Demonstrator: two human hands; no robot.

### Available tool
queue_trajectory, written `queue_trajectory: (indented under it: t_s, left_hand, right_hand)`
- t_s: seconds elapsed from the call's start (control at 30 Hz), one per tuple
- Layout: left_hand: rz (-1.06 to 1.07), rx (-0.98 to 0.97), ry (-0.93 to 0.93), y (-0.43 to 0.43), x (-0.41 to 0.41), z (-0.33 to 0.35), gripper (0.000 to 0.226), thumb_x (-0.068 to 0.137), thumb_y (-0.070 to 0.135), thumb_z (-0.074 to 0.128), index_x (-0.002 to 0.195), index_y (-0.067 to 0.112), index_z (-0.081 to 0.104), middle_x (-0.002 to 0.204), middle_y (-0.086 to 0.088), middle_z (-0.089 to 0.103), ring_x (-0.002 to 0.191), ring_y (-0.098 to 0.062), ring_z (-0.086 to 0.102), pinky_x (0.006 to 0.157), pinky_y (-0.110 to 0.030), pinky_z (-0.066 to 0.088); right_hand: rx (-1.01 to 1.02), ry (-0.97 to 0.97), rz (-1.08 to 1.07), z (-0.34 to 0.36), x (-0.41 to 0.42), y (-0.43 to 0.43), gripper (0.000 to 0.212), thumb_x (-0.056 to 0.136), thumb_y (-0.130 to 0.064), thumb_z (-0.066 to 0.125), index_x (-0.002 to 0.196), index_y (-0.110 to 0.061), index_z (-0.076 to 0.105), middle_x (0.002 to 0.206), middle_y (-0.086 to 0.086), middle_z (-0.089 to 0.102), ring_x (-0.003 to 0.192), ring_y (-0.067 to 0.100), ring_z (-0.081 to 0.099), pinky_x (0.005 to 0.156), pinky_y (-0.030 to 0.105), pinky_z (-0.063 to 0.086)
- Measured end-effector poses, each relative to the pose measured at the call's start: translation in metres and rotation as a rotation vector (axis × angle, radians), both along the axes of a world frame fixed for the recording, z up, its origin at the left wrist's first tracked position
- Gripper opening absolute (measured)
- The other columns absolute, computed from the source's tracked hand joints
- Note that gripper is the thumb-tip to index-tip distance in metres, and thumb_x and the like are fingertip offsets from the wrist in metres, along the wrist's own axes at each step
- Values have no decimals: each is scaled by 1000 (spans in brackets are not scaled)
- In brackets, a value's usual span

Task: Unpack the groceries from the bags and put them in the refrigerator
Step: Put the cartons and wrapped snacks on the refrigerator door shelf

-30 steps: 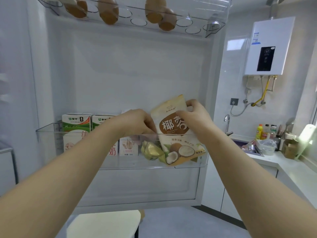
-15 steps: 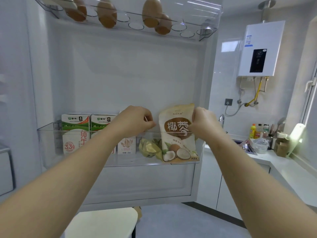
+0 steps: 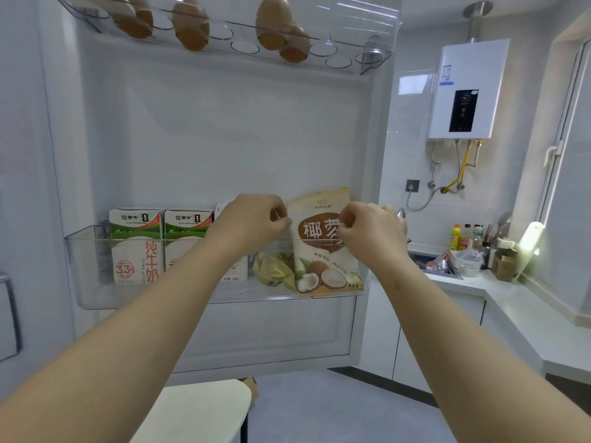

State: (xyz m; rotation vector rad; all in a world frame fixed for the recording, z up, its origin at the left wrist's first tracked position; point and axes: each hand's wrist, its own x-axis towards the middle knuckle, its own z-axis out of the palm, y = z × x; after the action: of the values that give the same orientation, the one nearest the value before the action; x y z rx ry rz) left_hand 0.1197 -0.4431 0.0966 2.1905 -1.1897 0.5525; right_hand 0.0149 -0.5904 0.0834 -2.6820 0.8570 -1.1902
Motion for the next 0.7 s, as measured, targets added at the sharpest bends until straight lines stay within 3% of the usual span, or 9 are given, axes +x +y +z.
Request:
queue_trajectory:
  t_s: [0.1, 0.37, 0.5, 0.6, 0.7]
  left_hand:
    - [-27, -49, -57, -2, -11, -5, 26, 92, 30, 53, 113, 17, 61, 105, 0, 63, 95, -15, 55, 81, -29, 46]
    - [-121, -172, -279, -19, -49, -17, 20, 89, 22, 52, 104, 11, 60, 98, -4, 57, 93, -21, 49, 70, -28, 37]
    - [-244, -183, -350, -47, -78, -29, 19, 89, 20, 54, 103, 9, 62, 96, -7, 60, 91, -26, 52, 64, -29, 35]
    - [-370, -168, -363, -72, -104, -43, 18, 87, 17, 57, 101, 8, 64, 92, -10, 62, 87, -30, 56, 62, -32, 43]
    - [-457, -77, -310, -101, -134, -62, 24, 91, 23, 51, 113, 15, 59, 106, -5, 60, 97, -25, 53, 74, -35, 49]
  right_hand:
    - [5, -40, 22, -3, -9, 7, 25, 89, -29, 50, 112, -24, 60, 115, 0, 58, 111, 24, 41, 91, 37, 29]
    - [-7, -125, 4, -17, -52, 17, 31, 87, -32, 54, 117, -26, 57, 128, -5, 53, 120, 21, 38, 95, 35, 27]
    - [-35, -82, -129, -33, -89, 9, 31, 87, -32, 53, 117, -27, 57, 125, -6, 53, 119, 20, 39, 93, 34, 26]
    - [-55, -10, -251, -50, -125, -2, 34, 87, -34, 51, 121, -27, 54, 127, -6, 52, 120, 20, 38, 95, 35, 27]
    - [-25, 50, -352, -68, -167, -16, 37, 88, -36, 51, 124, -27, 52, 130, -6, 50, 122, 18, 38, 97, 35, 29]
